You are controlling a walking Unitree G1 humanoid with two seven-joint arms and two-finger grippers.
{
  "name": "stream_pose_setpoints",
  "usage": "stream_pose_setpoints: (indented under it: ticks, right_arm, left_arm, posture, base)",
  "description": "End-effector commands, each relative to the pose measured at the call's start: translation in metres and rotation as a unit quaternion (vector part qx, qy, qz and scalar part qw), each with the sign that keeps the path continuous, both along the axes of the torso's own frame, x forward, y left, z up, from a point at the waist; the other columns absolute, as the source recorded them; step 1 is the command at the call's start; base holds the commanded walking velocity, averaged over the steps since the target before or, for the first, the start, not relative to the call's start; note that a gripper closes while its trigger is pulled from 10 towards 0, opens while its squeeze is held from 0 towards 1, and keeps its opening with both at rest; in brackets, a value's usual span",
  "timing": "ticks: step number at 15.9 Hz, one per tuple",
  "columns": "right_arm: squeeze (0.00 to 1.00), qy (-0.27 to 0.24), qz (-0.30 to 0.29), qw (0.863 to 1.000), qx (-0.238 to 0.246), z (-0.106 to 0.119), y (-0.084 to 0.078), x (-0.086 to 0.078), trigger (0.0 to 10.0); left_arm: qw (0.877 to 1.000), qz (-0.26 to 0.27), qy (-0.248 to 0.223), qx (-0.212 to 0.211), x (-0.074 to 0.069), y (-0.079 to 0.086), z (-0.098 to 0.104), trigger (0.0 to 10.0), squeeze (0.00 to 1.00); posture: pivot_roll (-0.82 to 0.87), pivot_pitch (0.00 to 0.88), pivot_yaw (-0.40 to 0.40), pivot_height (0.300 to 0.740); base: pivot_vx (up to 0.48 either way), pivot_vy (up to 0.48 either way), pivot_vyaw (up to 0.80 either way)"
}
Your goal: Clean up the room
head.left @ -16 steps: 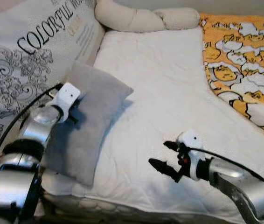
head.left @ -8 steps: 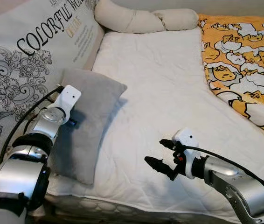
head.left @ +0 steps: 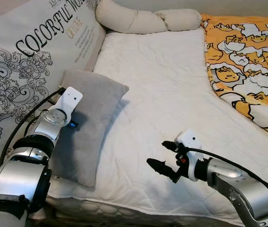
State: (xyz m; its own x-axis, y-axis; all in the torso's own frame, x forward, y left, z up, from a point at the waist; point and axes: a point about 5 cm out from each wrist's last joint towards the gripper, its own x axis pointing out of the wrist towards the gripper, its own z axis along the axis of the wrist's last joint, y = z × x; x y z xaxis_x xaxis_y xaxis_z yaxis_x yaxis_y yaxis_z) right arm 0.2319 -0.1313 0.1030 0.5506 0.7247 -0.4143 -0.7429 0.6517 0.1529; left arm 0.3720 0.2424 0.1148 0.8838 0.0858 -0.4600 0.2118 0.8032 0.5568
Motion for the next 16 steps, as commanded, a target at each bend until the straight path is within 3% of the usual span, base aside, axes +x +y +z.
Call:
stream_pose_setpoints:
  ticks: [1, 8, 9, 10, 16]
  right_arm:
    - [0.0, -0.006, 0.003, 1.0, 0.0, 0.001, 0.002, 0.001, 10.0]
    - [0.0, -0.006, 0.003, 1.0, 0.0, 0.001, 0.002, 0.001, 10.0]
    - [0.0, -0.009, 0.001, 1.0, 0.001, 0.003, -0.003, 0.0, 10.0]
    - [0.0, -0.012, -0.001, 1.0, 0.002, 0.007, -0.009, 0.0, 10.0]
    - [0.0, -0.01, -0.004, 1.0, 0.003, 0.007, -0.011, -0.004, 10.0]
  left_arm:
    - [1.0, 0.009, 0.015, 0.006, -0.003, 0.004, -0.004, 10.0, 0.0]
    - [1.0, 0.005, 0.009, -0.005, -0.001, 0.0, -0.003, 10.0, 0.0]
    - [0.998, -0.024, -0.01, -0.049, 0.003, -0.007, 0.006, 10.0, 1.0]
    - [0.992, -0.064, -0.034, -0.099, 0.006, -0.015, 0.019, 10.0, 1.0]
    - [0.991, -0.071, -0.03, -0.108, 0.002, -0.013, 0.021, 10.0, 1.0]
  posture:
    - [-0.09, 0.0, 0.106, 0.74]
    - [-0.09, 0.0, 0.106, 0.74]
    - [-0.07, 0.0, 0.077, 0.74]
    - [-0.07, 0.0, 0.077, 0.74]
    - [-0.08, 0.0, 0.084, 0.74]
  base:
    - [0.0, 0.0, 0.0]
    - [0.0, 0.0, 0.0]
    - [0.0, 0.0, 0.0]
    - [0.0, 0.0, 0.0]
    - [0.0, 0.0, 0.0]
